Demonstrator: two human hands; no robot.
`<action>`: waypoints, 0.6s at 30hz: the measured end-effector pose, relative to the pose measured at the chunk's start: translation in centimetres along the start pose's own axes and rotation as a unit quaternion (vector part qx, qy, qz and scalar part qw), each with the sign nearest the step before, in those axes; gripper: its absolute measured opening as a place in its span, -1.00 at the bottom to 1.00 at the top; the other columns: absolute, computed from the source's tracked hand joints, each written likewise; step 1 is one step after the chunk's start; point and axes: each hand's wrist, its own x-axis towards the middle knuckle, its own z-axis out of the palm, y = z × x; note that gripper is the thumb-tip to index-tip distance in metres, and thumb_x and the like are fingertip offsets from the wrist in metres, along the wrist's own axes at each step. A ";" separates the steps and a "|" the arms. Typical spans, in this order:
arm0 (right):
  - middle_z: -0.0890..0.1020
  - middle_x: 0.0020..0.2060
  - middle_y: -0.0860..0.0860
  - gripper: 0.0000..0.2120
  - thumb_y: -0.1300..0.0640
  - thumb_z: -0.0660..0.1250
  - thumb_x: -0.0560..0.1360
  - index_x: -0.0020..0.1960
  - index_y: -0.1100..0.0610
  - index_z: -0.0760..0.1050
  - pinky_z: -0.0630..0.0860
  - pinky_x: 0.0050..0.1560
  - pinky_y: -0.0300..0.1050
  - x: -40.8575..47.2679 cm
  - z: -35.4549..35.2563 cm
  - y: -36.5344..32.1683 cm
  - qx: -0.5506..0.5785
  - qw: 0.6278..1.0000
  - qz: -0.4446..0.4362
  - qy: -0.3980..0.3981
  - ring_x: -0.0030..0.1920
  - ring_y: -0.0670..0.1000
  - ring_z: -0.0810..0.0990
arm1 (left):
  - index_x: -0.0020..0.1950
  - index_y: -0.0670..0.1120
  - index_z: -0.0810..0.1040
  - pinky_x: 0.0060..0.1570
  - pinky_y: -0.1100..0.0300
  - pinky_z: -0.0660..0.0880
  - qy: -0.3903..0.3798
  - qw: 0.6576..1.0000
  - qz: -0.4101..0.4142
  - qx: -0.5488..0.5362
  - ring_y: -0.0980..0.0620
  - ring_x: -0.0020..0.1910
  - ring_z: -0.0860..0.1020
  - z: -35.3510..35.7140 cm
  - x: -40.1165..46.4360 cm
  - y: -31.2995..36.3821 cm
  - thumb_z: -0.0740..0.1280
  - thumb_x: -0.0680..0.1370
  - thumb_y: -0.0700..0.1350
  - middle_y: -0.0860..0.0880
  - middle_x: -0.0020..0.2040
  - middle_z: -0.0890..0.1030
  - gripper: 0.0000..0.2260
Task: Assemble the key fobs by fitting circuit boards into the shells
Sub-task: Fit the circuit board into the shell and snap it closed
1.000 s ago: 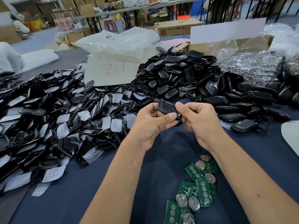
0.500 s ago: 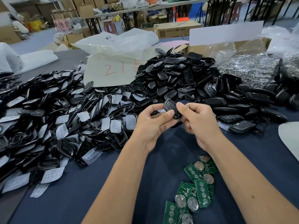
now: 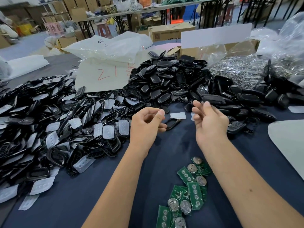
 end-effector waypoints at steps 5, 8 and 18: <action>0.73 -0.33 0.07 -0.90 0.26 0.30 0.67 0.04 0.25 0.58 0.44 -0.49 -0.27 0.1 -0.1 0.2 -0.074 0.997 -0.002 -0.029 -0.47 -0.07 0.57 | -0.12 0.09 0.65 -0.15 0.22 0.56 0.058 0.962 0.136 0.228 0.11 -0.18 0.63 -0.4 0.1 -0.5 0.42 0.60 -0.09 0.11 -0.23 0.67 -0.88; 0.69 -0.38 0.02 -0.87 0.27 0.32 0.64 -0.05 0.21 0.61 0.39 -0.52 -0.26 0.1 -0.2 0.4 -0.228 0.967 -0.031 -0.111 -0.47 -0.06 0.52 | -0.01 -0.01 0.67 0.09 0.19 0.43 0.127 0.868 0.234 0.420 0.01 0.09 0.51 -1.2 0.6 -0.2 0.44 0.57 -0.10 0.09 -0.07 0.65 -0.97; 0.64 -0.41 -0.13 -0.90 0.01 0.62 0.42 -0.20 -0.01 0.73 0.34 -0.38 -0.40 -2.1 0.0 -2.9 -0.654 0.508 -0.044 -0.559 -0.42 -0.22 0.46 | 0.17 -0.03 0.61 0.47 -0.07 0.18 0.148 0.822 0.126 0.535 -0.08 0.52 0.27 -3.2 2.0 -0.6 0.42 0.60 0.00 0.02 0.36 0.54 -0.81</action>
